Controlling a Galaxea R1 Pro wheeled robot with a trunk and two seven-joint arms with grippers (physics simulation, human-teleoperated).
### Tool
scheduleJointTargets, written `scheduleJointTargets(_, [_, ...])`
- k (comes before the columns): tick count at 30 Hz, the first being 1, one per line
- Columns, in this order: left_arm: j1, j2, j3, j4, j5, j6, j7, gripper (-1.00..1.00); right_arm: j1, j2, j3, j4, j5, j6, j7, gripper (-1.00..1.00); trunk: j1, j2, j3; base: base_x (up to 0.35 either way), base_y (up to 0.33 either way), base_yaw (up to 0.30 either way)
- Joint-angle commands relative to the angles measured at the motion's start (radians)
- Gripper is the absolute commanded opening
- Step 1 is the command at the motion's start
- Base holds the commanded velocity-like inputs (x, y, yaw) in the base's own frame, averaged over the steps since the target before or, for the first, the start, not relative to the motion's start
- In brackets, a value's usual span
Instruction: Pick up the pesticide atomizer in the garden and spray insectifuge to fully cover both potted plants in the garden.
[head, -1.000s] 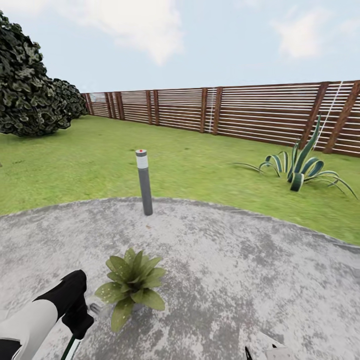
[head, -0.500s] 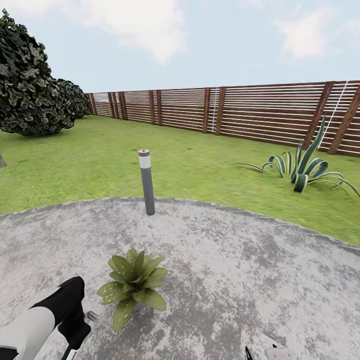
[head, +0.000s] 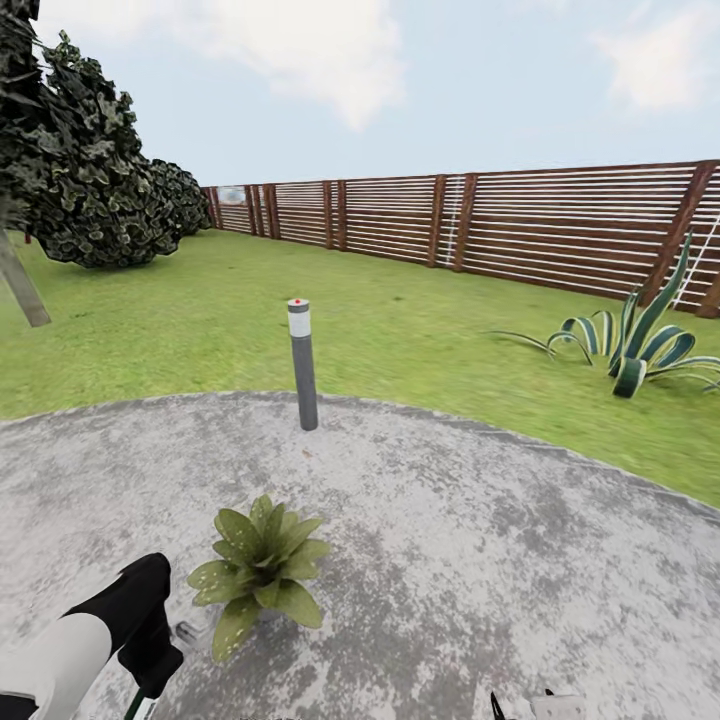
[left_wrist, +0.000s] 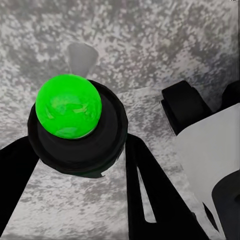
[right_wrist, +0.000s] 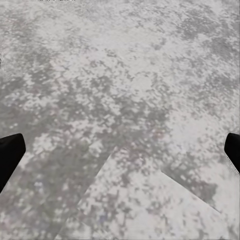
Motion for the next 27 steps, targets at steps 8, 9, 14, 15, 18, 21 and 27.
scheduleJointTargets(8, [-0.001, -0.001, -0.001, -0.005, -0.009, 0.007, -0.01, -1.0, 0.0, 0.001, -0.008, 0.001, 0.01, -0.003, -0.002, 1.0, 0.0, 0.0, -0.001, 0.001, -0.214, 0.279])
scheduleJointTargets(9, [-0.001, -0.001, -0.001, -0.005, -0.009, 0.007, -0.009, -1.0, 0.0, 0.001, -0.008, 0.001, 0.01, -0.003, -0.002, 1.0, 0.0, 0.0, -0.001, 0.0, -0.055, 0.279])
scheduleJointTargets(14, [-0.001, 0.011, 0.001, -0.005, -0.009, 0.007, -0.008, -1.0, 0.0, 0.001, -0.008, 0.001, 0.01, -0.003, -0.002, 1.0, 0.0, 0.0, -0.001, 0.0, -0.015, 0.228])
scheduleJointTargets(15, [-0.001, 0.012, 0.001, -0.008, -0.01, 0.007, -0.008, -1.0, 0.0, 0.001, -0.008, 0.001, 0.01, -0.003, -0.002, 1.0, 0.0, 0.0, -0.001, 0.0, -0.002, 0.062])
scheduleJointTargets(18, [-0.001, 0.01, 0.001, -0.015, -0.01, 0.007, -0.008, -1.0, 0.0, 0.0, -0.008, 0.001, 0.01, -0.003, -0.002, 1.0, 0.0, 0.0, -0.001, 0.0, -0.001, 0.024])
scheduleJointTargets(21, [-0.001, 0.005, 0.0, -0.019, -0.01, 0.007, -0.008, -1.0, 0.0, 0.0, -0.008, 0.001, 0.01, -0.003, -0.002, 1.0, 0.0, 0.0, -0.001, 0.0, 0.0, 0.005])
scheduleJointTargets(27, [-0.007, 0.003, -0.001, -0.022, -0.01, 0.007, -0.008, -1.0, 0.0, 0.001, -0.008, 0.001, 0.01, -0.003, -0.002, 1.0, 0.0, 0.0, -0.001, 0.0, 0.0, 0.047])
